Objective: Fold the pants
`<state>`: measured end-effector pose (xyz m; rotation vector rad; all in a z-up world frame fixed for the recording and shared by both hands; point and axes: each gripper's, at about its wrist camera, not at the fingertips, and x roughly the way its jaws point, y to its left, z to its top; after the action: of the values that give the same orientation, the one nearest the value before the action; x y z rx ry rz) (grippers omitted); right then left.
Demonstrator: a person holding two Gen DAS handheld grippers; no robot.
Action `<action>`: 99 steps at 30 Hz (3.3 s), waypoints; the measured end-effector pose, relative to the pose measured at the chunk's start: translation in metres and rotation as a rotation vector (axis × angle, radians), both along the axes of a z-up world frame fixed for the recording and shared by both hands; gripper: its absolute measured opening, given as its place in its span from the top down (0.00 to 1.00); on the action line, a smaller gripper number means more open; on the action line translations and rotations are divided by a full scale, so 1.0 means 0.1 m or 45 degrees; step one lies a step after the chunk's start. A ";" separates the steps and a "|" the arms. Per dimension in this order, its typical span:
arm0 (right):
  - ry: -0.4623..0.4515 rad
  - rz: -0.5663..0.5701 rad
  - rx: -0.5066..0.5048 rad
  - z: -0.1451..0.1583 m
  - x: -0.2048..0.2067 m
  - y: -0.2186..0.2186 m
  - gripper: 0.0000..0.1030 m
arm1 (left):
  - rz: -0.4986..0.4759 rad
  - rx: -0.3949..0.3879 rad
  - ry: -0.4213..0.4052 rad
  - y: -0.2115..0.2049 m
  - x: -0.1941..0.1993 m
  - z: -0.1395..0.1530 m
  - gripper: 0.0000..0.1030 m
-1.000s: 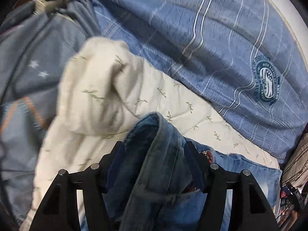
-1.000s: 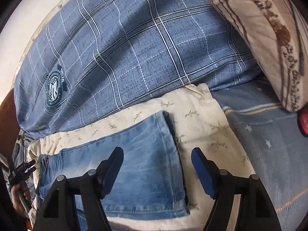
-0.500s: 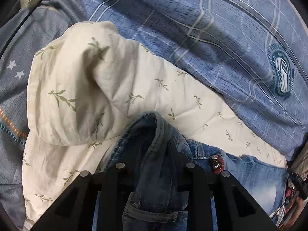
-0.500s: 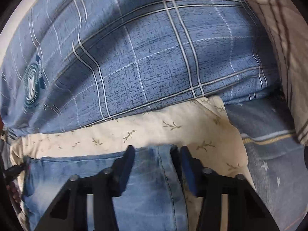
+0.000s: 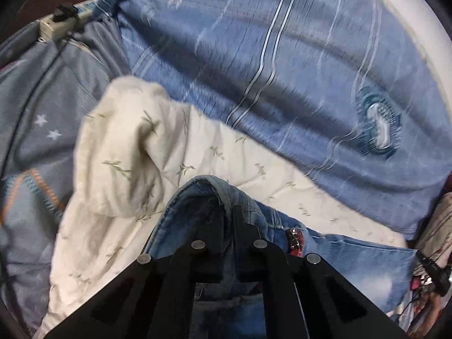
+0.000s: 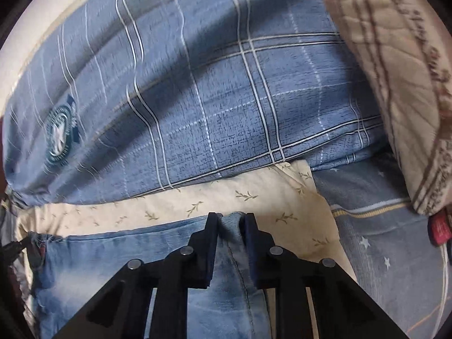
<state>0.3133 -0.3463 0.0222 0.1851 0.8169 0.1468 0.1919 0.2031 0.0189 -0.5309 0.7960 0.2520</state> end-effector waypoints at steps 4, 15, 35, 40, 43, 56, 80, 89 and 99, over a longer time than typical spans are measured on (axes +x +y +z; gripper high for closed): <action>-0.034 -0.010 0.066 0.15 -0.25 -0.08 0.81 | -0.003 -0.024 -0.093 -0.04 -0.34 0.26 0.95; -0.145 -0.021 0.254 0.44 -1.53 -0.47 0.81 | 0.017 -0.101 -0.294 -0.19 -1.80 0.59 0.95; 0.246 -0.018 0.206 -0.67 -2.83 -0.90 0.51 | 0.199 -0.080 0.049 -0.20 -2.91 -0.20 0.74; 0.170 0.018 0.415 -0.28 -2.84 -0.80 0.35 | 0.232 0.015 -0.094 -0.37 -2.99 0.29 0.54; 0.245 0.036 0.595 -0.32 -2.79 -0.63 0.35 | 0.157 -0.052 -0.152 -0.64 -2.94 0.39 0.32; 0.385 -0.150 0.956 -0.94 -2.88 -0.47 0.35 | 0.379 -0.389 0.049 -0.70 -2.65 -0.40 0.32; 0.396 -0.242 0.457 -0.98 -2.69 -0.54 0.88 | 0.264 -0.073 0.205 -0.68 -2.65 -0.50 0.75; 0.193 -0.249 0.426 -0.50 -2.89 -0.61 0.34 | 0.399 -0.002 0.042 -0.48 -3.07 -0.04 0.42; 0.309 0.010 0.267 -0.74 -2.43 -0.04 0.41 | 0.062 0.269 0.146 -0.94 -2.43 -0.29 0.42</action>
<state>0.0703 -0.3499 -0.0515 0.4030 1.0440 0.2206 -0.0513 0.1087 -0.0102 -0.3393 0.8568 0.4097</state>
